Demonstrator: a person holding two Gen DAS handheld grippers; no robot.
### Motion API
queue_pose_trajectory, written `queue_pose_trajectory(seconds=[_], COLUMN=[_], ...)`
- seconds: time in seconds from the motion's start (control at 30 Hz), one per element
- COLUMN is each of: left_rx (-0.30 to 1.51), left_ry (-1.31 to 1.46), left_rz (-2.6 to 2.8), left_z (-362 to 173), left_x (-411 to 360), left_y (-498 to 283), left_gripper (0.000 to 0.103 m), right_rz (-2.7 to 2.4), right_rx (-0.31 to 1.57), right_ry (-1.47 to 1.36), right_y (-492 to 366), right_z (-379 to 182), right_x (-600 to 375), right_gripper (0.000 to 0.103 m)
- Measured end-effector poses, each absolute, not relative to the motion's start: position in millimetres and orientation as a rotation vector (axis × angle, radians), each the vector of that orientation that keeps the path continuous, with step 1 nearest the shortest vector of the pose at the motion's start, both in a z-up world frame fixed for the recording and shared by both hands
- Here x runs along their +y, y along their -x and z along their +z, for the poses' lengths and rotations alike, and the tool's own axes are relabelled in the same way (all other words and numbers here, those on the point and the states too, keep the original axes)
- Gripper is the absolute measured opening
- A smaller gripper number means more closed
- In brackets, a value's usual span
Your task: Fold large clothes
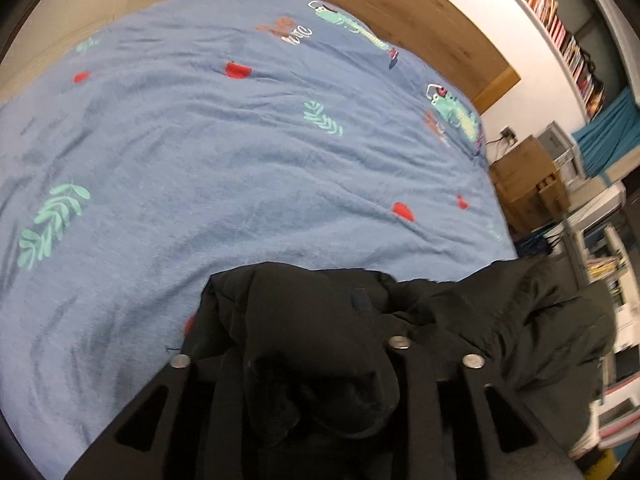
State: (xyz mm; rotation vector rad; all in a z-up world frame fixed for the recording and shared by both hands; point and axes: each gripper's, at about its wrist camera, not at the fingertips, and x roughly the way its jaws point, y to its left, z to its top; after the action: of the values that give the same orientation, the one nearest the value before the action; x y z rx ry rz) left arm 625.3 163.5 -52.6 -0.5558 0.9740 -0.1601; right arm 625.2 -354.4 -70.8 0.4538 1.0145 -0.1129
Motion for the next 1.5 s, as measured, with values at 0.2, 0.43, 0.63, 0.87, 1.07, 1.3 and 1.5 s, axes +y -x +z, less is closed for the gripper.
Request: queue_pose_trajectory(seconds=[0.2, 0.43, 0.63, 0.87, 1.07, 1.3, 1.5], left_rx=[0.936, 0.879, 0.829, 0.839, 0.811, 0.833, 0.863], left_ry=[0.597, 0.569, 0.429, 0.261, 0.144, 0.042, 0.032], left_rz=[-0.173, -0.109, -0.049, -0.064, -0.095, -0.049, -0.031], left_z=[-24, 18, 46, 34, 25, -3, -22], left_x=[175, 184, 165, 97, 30, -4, -5], left_y=[-614, -599, -566, -544, -556, -574, -588], left_gripper=[0.063, 0.079, 0.084, 0.084, 0.084, 0.088, 0.093], right_rz=[-0.084, -0.122, -0.047, 0.031, 0.073, 0.052, 0.01], right_rx=[0.953, 0.865, 0.806, 0.779, 0.778, 0.813, 0.848], right_ry=[-0.56, -0.548, -0.439, -0.357, -0.307, -0.248, -0.249], right_y=[-616, -606, -575, -542, -545, -563, -573], right_z=[-49, 7, 48, 43, 30, 1, -27], right_x=[-369, -377, -335, -258, -205, -186, -191], right_gripper=[0.034, 0.063, 0.063, 0.063, 0.063, 0.063, 0.063])
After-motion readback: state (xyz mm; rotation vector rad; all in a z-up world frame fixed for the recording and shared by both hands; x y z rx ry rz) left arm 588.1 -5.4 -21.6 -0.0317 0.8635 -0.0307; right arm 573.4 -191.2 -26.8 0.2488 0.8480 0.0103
